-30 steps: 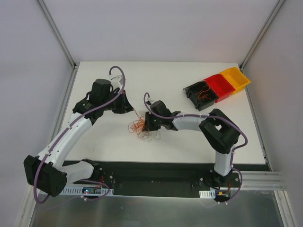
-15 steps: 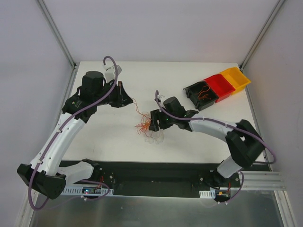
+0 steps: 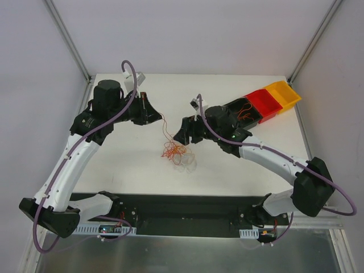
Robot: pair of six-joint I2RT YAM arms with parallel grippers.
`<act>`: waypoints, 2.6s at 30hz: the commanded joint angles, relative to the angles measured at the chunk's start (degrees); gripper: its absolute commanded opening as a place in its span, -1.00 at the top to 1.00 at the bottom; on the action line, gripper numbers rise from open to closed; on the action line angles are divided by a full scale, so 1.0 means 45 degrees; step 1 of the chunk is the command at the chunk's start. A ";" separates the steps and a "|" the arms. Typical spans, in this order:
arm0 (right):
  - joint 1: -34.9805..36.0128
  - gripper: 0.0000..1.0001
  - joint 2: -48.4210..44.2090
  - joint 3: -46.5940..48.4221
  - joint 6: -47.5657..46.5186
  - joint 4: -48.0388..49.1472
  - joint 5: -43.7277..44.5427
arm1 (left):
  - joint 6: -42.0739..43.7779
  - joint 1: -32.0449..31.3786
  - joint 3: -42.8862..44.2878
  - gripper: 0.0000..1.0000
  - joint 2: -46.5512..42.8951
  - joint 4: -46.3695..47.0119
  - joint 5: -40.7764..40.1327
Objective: Untangle the cables
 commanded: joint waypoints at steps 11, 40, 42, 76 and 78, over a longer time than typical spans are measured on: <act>0.0764 -0.27 0.2945 0.1634 0.1579 0.3102 0.0893 | -0.0570 0.0010 0.2191 1.00 0.0181 0.0033 0.1268; -0.1401 -0.44 0.1273 -0.0398 -0.0409 0.0667 -0.0039 | -0.0805 0.0010 1.2526 1.00 0.3150 0.0697 0.0371; -0.1910 -0.48 0.0122 -0.0417 -0.0977 0.0293 -0.0742 | -0.0805 0.0010 1.2389 1.00 0.3169 0.0756 0.0352; 0.1780 0.41 0.2340 -0.1351 -0.0940 0.6579 0.3861 | -0.0396 0.0010 1.2896 1.00 0.3092 0.1498 -0.1091; 0.1780 0.49 0.3022 -0.1686 -0.1173 0.6620 0.3980 | -0.0200 0.0010 1.2858 1.00 0.3169 0.1479 -0.1502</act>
